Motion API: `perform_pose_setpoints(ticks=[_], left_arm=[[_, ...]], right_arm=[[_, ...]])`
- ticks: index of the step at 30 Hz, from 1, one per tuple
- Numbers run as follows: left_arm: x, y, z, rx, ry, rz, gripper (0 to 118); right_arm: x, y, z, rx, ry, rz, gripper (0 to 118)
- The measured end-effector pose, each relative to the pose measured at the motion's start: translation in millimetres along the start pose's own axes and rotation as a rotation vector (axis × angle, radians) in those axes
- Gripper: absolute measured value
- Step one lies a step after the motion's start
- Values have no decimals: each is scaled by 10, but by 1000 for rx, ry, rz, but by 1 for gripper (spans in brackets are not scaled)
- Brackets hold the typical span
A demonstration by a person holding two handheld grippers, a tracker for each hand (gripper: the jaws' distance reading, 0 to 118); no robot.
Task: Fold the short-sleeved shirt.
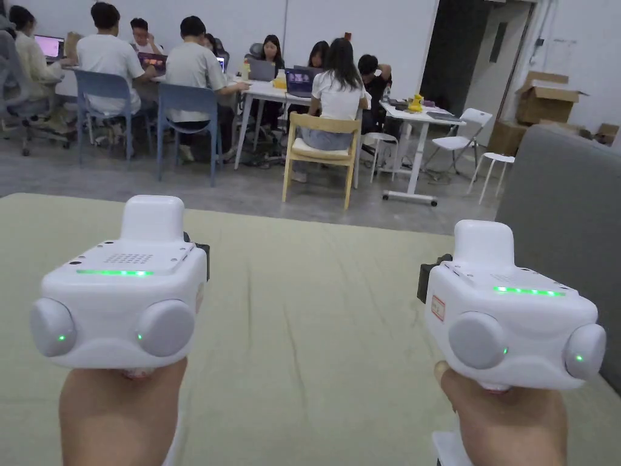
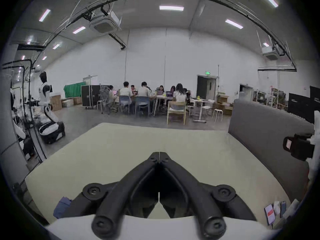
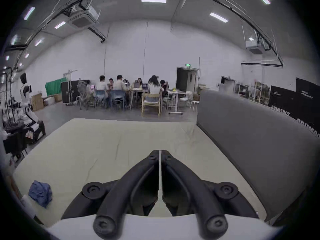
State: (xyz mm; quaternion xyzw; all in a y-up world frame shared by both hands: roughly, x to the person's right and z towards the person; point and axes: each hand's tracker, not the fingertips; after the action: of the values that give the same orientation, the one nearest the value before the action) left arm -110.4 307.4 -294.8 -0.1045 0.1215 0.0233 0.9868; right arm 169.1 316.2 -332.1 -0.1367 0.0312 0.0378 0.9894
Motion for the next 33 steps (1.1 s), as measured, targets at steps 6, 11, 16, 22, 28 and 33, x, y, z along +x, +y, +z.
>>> perform_pose_setpoints(ticks=[6, 11, 16, 22, 28, 33], left_arm=[[-92, 114, 144, 46, 69, -74, 0], [-227, 208, 175, 51, 64, -33, 0], [-269, 227, 230, 66, 59, -32, 0], [-385, 345, 297, 137, 66, 22, 118], [-295, 382, 354, 109, 27, -3, 118], [-266, 357, 322, 99, -5, -47, 118]], right_arm=[[142, -87, 39, -28, 3, -45, 5], [114, -10, 134, -9, 7, -47, 6], [30, 74, 152, 34, 18, -18, 6], [-15, 216, 195, 36, -16, 23, 115], [131, 207, 201, -15, 80, -95, 118], [70, 240, 140, -2, 53, -76, 118]])
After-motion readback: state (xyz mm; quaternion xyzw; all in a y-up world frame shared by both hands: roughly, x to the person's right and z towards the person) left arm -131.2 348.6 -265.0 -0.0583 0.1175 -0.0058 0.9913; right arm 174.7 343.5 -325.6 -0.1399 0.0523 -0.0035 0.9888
